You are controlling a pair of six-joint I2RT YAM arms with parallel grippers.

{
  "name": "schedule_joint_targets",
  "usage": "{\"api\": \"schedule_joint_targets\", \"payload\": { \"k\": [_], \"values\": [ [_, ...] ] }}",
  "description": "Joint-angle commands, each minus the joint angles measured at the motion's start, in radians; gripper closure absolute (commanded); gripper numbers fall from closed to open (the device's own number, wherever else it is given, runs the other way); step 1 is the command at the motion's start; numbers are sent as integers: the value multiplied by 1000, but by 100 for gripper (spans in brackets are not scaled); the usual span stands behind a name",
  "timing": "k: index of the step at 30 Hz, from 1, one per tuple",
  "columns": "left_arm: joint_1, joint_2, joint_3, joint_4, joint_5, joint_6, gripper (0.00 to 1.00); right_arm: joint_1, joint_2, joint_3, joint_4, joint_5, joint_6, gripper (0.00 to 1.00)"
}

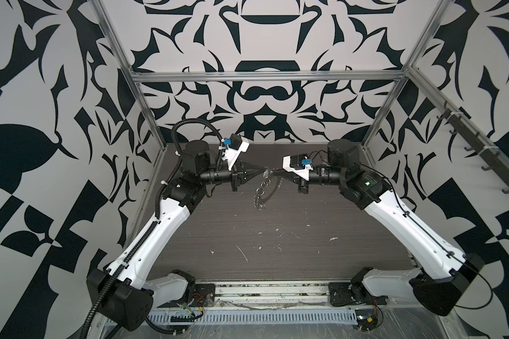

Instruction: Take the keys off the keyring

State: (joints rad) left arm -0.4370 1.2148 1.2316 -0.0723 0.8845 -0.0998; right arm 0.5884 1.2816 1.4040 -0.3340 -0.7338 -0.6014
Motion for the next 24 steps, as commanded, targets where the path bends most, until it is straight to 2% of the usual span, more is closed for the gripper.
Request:
{"api": "schedule_joint_targets", "payload": {
  "k": [1,6,17,24],
  "values": [
    [-6,-2,45,29,-28,2,100,2,-13,-7,12,-18,38,99],
    [-9,1,49,21,-34,9,100,2,-16,-7,31,-6,54,81],
    [-10,0,54,-15,-55,24,100,3,-12,4,66,27,103,76],
    [-11,-1,54,-24,-59,29,100,4,8,17,101,-5,171,74]
  ]
}}
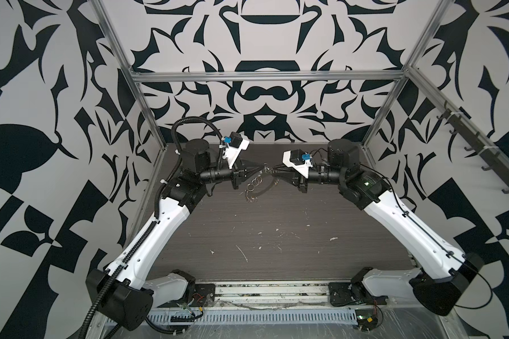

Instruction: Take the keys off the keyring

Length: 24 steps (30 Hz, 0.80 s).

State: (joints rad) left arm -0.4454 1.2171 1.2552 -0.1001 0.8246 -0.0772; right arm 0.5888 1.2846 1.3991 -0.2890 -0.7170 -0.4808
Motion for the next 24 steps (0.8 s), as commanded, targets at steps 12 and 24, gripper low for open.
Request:
{"api": "schedule_joint_targets", "payload": {
  "k": [12,24],
  "values": [
    [-7,-8,27,-5,-1,16,100,6,43,40,93,-24,109,76],
    [-5,-14,63,-129,-95,50,100,5,21,20,126,-20,67,100]
  ]
}}
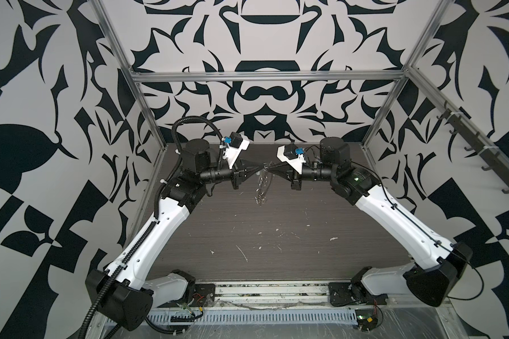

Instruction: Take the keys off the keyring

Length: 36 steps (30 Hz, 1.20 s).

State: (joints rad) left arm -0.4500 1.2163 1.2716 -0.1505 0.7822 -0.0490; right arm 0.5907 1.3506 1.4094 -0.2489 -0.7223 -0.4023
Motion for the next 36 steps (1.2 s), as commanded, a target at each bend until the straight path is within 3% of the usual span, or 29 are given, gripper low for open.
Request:
{"api": "schedule_joint_targets", "payload": {
  "k": [1,7,17,25,31,36],
  "values": [
    [2,-7,63,-110,-73,25,100,4,-60,-16,121,-10,-4,100],
    [5,28,94,-174,-128,22,100,3,-121,-68,176,5,17,100],
    [1,51,106,-142,-77,5,100,-1,-160,-99,173,20,19,100],
    [-5,91,103,-141,-63,-9,100,-12,-160,-168,418,-40,177,100],
    [-7,86,134,-125,-101,-8,100,-13,-145,-190,287,14,96,100],
    [-7,100,166,-132,-93,-8,100,-13,-148,-230,297,28,114,100]
  ]
}}
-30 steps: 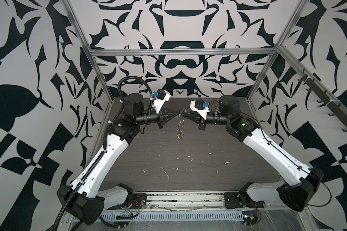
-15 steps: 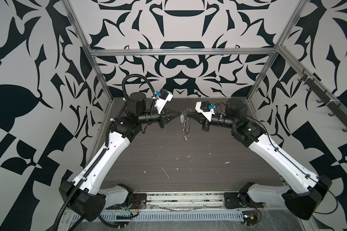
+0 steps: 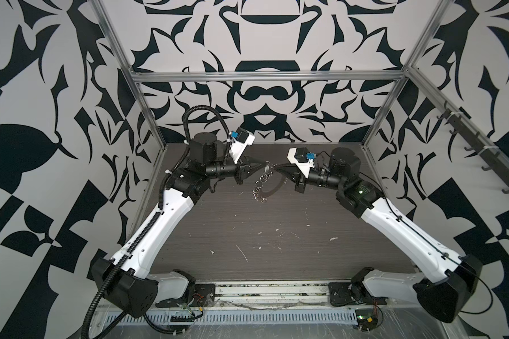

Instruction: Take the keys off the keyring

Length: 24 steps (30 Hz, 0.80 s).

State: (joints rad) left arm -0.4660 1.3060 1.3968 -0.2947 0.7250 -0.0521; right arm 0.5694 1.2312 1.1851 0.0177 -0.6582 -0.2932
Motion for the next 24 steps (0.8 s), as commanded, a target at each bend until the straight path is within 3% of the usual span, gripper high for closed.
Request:
{"api": "schedule_joint_targets", "payload": {
  "k": [1,5,14,21,24],
  "values": [
    [8,12,41,14,-36,-7,100,8,-27,-4,31,-35,5,100],
    [6,15,42,17,-33,-13,100,8,-27,2,31,-24,2,100],
    [-15,20,42,25,-21,-15,100,9,-35,21,21,-9,-7,81],
    [-20,18,38,24,-43,-18,100,9,-20,65,0,-2,21,76],
    [-26,19,39,23,-73,-22,100,8,-17,70,5,51,69,76]
  ]
}}
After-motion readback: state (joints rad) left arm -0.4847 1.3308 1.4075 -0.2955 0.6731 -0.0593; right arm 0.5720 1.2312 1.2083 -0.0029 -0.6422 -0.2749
